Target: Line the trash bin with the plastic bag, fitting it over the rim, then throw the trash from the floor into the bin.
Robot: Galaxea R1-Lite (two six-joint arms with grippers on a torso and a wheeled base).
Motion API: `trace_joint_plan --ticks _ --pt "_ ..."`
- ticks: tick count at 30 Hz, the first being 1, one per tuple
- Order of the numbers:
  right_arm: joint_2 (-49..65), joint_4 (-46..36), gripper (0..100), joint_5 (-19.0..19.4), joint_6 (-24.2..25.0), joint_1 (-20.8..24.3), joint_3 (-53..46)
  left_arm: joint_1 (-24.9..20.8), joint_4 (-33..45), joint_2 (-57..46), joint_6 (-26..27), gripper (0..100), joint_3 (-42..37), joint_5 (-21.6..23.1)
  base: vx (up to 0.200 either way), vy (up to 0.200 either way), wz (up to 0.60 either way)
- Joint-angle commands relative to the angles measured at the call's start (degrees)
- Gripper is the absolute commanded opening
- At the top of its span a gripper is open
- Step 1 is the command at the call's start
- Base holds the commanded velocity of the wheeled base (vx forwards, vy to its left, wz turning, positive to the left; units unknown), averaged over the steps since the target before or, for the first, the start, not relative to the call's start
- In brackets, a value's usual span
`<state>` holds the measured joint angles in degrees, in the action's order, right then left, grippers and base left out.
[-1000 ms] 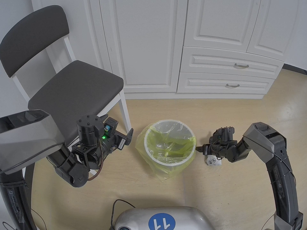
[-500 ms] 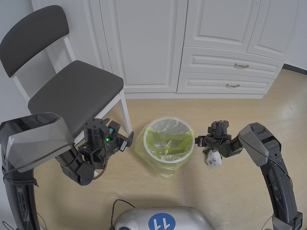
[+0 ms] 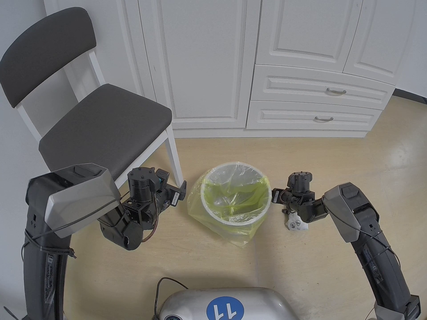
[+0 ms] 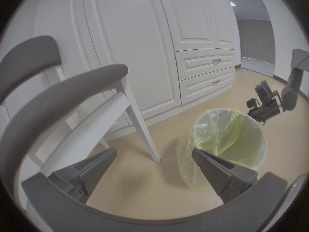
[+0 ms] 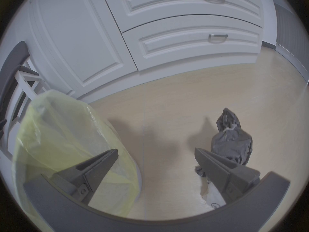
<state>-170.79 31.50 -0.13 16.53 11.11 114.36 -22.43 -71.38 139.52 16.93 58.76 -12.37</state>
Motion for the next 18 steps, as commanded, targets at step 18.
trace_joint_plan --ticks 18 --pt "0.2 -9.4 100 -3.5 -2.6 1.1 -0.3 2.8 5.5 10.8 -10.4 100 8.2 0.6 0.0 0.0 0.0"
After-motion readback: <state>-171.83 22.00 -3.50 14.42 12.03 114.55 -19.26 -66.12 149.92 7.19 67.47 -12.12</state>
